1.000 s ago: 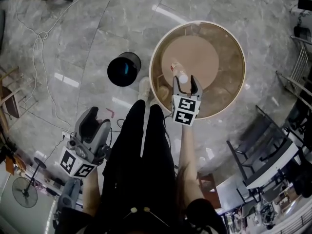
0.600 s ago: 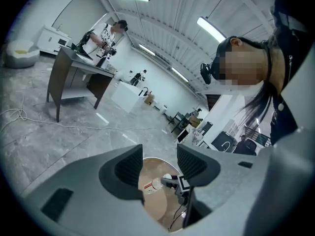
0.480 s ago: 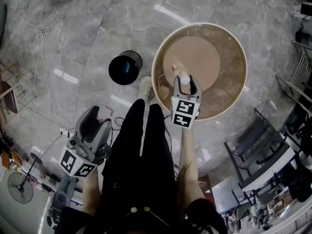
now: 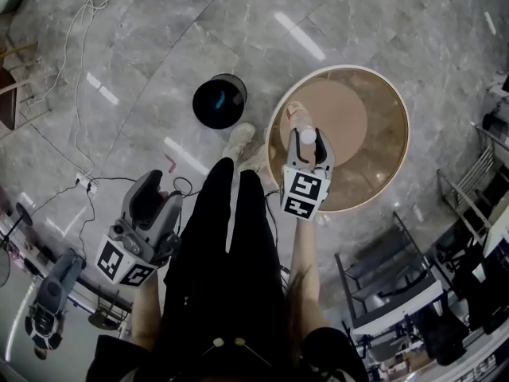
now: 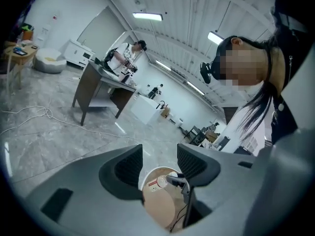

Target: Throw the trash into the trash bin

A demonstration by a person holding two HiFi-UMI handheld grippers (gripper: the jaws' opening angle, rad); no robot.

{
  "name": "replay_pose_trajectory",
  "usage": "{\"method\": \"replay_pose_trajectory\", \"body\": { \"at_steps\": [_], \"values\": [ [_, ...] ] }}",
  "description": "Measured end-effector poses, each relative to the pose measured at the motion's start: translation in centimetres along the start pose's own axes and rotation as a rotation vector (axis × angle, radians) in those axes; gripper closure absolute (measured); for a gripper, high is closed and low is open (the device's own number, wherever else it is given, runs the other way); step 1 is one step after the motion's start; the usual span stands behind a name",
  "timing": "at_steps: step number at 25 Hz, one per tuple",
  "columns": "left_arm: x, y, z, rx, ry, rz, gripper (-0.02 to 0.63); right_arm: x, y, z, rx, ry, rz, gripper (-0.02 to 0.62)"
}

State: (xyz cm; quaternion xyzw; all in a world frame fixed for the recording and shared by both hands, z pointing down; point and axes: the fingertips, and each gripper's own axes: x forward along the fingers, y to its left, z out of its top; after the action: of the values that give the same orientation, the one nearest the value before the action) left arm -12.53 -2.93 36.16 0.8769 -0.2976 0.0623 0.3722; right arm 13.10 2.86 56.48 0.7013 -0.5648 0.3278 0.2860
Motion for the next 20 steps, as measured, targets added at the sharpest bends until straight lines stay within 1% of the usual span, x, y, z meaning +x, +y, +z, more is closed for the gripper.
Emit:
{"method": "replay_pose_trajectory", "body": {
  "at_steps": [4,9,14,20],
  "values": [
    [-2.4,1.4,-0.3,-0.033,-0.057,0.061,0.385,0.9,3.0,1.3,-0.078,-0.009,0.063,0.391],
    [-6.0,3.1,-0.7,-0.075,-0.132,0.164,0.385,2.2,7.4,2.2,-0.186,-0.009,0.156,0.391],
    [-9.3,5.2,-1.2,-0.099,-0.178,0.233,0.385,3.6,11.9,1.9,-0.239,-0.011,0.216,0.391],
    [-12.5,6.5,-3.1,-0.129,-0.209,0.311,0.385,5.3,16.9,0.5,-0.326,-0.014,0.304,0.391]
  ]
}}
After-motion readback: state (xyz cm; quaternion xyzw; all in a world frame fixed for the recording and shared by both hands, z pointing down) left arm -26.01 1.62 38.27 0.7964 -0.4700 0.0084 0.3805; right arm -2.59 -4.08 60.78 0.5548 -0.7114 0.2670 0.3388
